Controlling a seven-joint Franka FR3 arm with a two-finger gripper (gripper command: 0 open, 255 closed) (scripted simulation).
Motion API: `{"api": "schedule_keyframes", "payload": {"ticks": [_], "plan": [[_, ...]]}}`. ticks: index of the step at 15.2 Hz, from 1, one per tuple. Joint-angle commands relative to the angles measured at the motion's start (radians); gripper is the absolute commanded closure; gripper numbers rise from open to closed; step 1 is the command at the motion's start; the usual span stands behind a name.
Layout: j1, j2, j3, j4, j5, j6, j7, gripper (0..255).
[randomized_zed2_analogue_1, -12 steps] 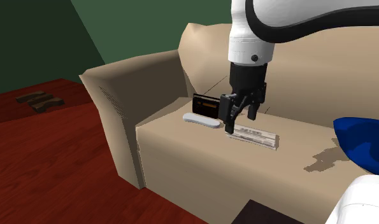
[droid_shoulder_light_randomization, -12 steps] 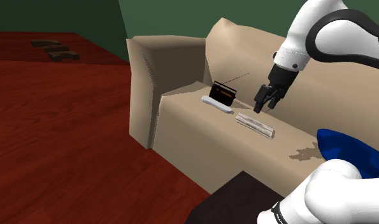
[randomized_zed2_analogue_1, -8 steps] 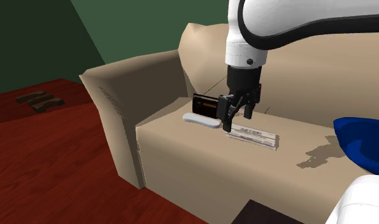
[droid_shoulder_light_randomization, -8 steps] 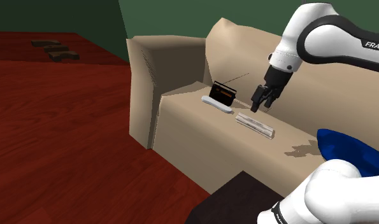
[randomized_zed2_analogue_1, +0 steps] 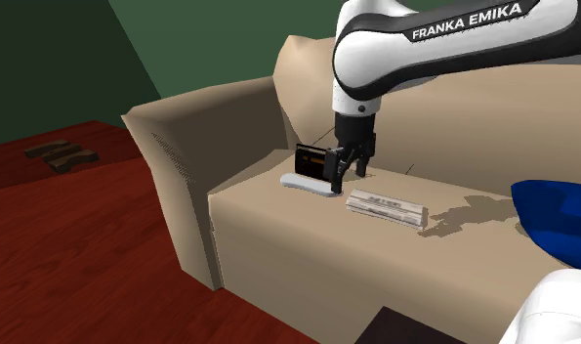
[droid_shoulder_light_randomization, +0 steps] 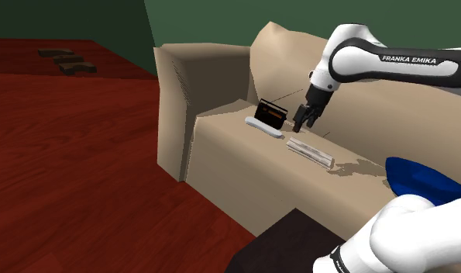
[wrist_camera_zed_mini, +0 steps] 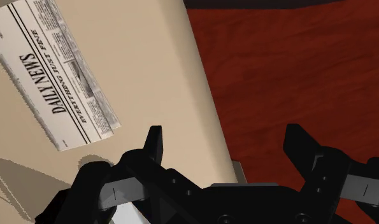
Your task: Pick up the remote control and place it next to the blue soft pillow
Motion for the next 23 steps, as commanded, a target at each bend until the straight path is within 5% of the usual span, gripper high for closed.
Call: {"api": "schedule_keyframes", "payload": {"ticks": [1, 12, 23], "plan": [[-0.002, 0.074, -0.029, 0.025, -0.007, 0.054, -0.048, 0], [-0.009, 0.487, -0.138, 0.269, 0.055, 0.231, -0.307, 0], [-0.085, 0.937, -0.137, 0.697, 0.192, 0.245, -0.538, 0]]}}
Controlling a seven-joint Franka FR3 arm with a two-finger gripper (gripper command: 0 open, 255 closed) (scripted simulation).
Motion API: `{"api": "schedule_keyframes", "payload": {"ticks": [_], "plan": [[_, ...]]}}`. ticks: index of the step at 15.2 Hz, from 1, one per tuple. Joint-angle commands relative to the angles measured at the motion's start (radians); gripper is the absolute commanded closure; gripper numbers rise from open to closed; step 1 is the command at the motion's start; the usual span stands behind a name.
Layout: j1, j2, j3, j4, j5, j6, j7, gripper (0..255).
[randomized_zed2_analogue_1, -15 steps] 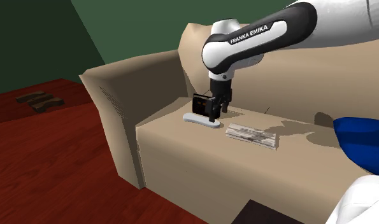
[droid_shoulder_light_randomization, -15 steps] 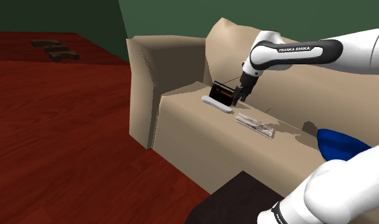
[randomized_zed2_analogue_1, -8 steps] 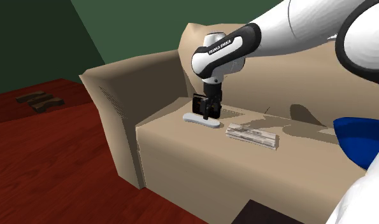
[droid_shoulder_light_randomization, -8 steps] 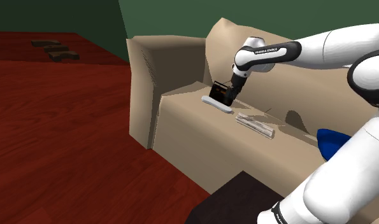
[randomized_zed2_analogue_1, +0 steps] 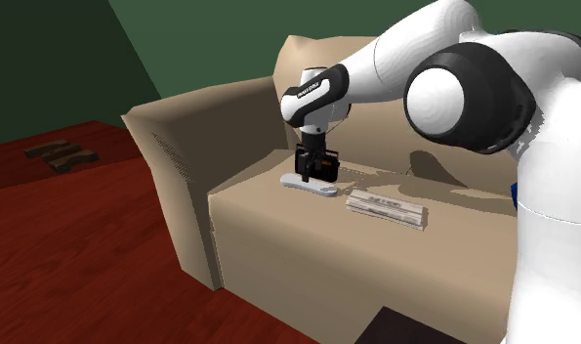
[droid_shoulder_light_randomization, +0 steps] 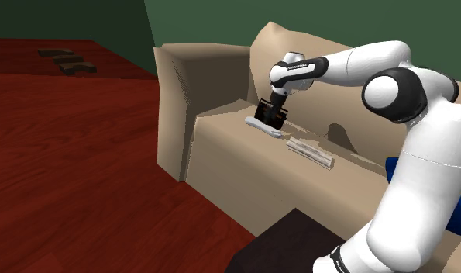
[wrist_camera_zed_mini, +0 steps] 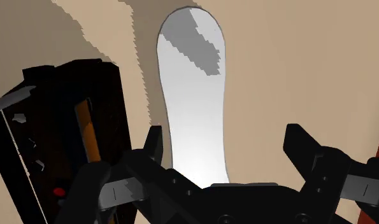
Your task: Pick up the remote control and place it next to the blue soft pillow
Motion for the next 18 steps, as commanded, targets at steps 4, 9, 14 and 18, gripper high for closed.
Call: {"api": "schedule_keyframes", "payload": {"ticks": [4, 9, 14, 18], "plan": [[-0.025, 0.121, 0.014, 0.119, 0.029, 0.000, -0.040, 0], [-0.028, 0.151, 0.019, 0.088, 0.038, 0.061, -0.046, 0], [-0.028, 0.151, 0.019, 0.088, 0.038, 0.061, -0.046, 0], [-0.028, 0.150, 0.020, 0.088, 0.038, 0.061, -0.046, 255]]}}
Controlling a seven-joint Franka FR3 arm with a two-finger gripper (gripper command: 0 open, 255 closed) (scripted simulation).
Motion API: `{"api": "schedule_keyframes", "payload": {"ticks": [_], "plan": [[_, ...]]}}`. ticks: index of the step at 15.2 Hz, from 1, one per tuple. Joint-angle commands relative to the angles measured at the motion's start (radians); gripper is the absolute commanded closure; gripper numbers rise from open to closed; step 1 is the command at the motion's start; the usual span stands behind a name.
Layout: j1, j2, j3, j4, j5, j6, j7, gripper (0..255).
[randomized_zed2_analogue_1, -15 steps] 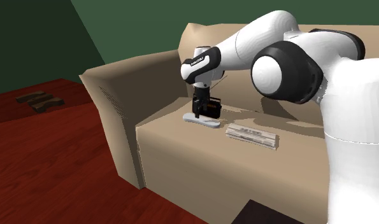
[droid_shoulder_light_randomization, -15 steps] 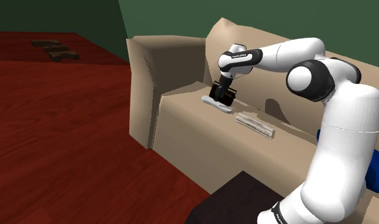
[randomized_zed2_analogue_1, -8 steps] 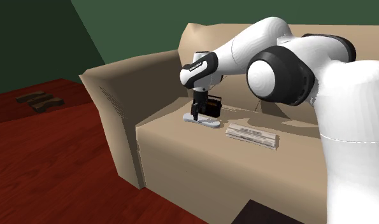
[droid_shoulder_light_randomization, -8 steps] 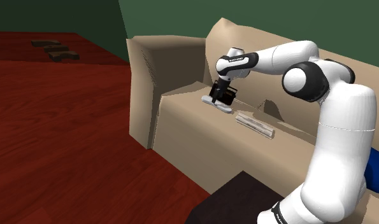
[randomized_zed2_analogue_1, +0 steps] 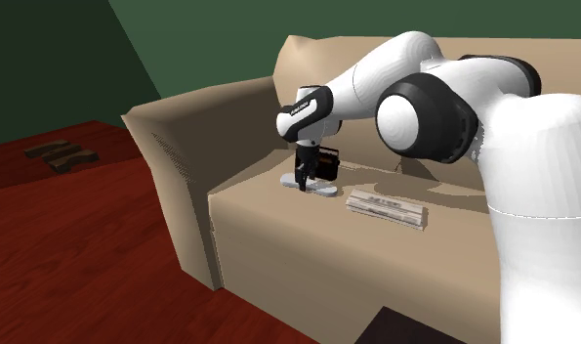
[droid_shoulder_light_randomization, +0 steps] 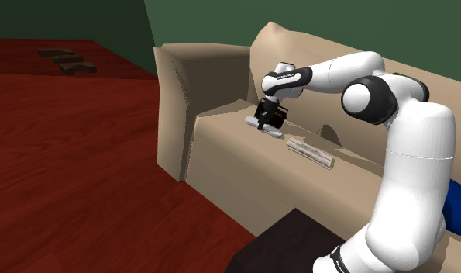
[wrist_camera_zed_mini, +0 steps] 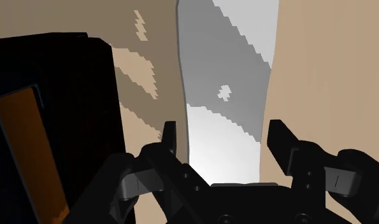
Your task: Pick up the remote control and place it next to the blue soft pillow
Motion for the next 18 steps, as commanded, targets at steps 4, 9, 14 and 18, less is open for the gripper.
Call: {"api": "schedule_keyframes", "payload": {"ticks": [4, 9, 14, 18], "plan": [[-0.001, 0.001, 0.000, 0.000, 0.000, 0.000, 0.000, 255], [0.000, 0.000, 0.000, 0.000, 0.000, 0.000, 0.000, 255], [0.002, -0.028, -0.005, 0.026, -0.008, -0.054, 0.005, 255], [0.003, -0.047, -0.008, 0.052, -0.014, -0.098, 0.009, 255]]}}
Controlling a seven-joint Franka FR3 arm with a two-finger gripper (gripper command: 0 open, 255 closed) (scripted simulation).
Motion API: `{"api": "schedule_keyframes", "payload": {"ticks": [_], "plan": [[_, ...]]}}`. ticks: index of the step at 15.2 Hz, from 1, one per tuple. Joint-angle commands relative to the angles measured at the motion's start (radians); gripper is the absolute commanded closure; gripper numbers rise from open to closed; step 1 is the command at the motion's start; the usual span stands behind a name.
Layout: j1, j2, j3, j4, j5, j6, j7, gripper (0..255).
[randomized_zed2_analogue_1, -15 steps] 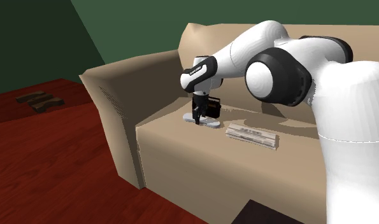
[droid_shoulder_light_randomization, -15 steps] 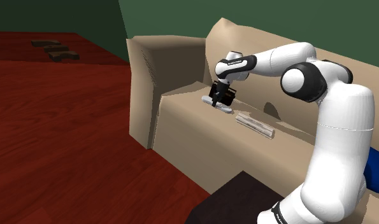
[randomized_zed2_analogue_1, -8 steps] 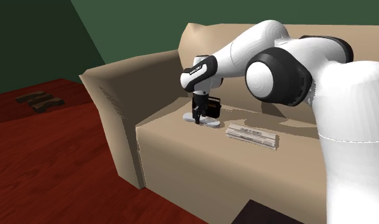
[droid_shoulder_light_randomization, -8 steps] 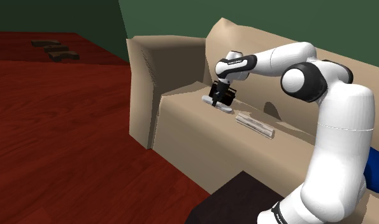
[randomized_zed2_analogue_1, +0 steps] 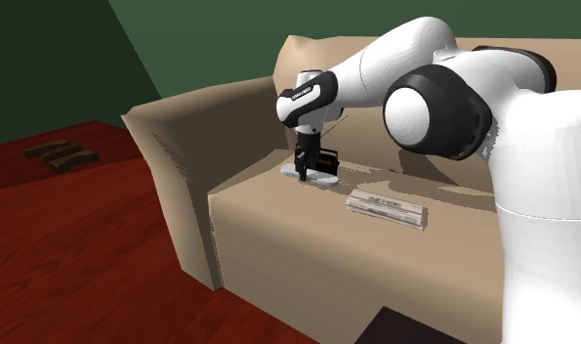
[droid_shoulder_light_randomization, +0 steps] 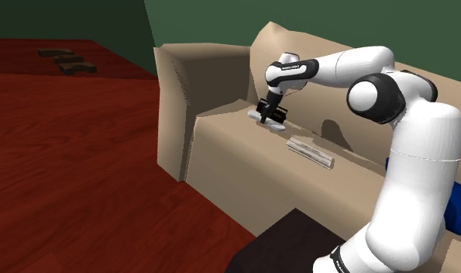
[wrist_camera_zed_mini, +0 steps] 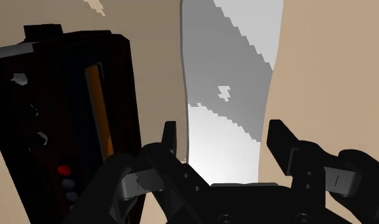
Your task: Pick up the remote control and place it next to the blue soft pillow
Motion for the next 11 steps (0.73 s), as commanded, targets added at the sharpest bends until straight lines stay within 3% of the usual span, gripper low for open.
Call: {"api": "schedule_keyframes", "payload": {"ticks": [1, 11], "plan": [[0.000, -0.008, -0.001, 0.013, -0.003, -0.021, 0.001, 255], [0.000, -0.041, -0.007, 0.100, -0.013, -0.140, 0.008, 255]]}}
